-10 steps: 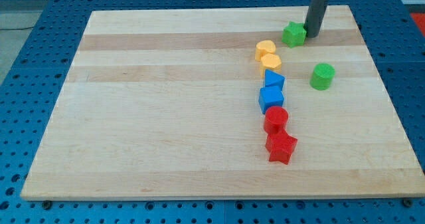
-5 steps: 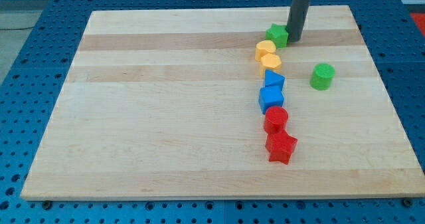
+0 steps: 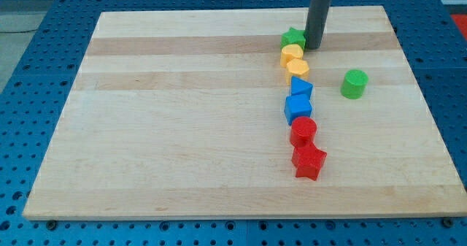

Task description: Drag green star above yellow heart

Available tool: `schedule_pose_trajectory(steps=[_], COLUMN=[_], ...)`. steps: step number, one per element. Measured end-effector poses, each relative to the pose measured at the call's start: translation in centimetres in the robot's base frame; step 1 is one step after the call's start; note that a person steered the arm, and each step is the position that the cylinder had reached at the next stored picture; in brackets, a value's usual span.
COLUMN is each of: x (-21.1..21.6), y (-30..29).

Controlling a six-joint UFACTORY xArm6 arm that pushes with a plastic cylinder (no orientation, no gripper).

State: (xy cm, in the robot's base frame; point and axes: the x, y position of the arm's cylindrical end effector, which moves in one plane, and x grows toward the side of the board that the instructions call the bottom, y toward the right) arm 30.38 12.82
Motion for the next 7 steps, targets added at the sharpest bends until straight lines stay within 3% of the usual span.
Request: schedule_pose_trajectory(steps=[5,7], x=[0.2,4.5], y=[0.2,9.9])
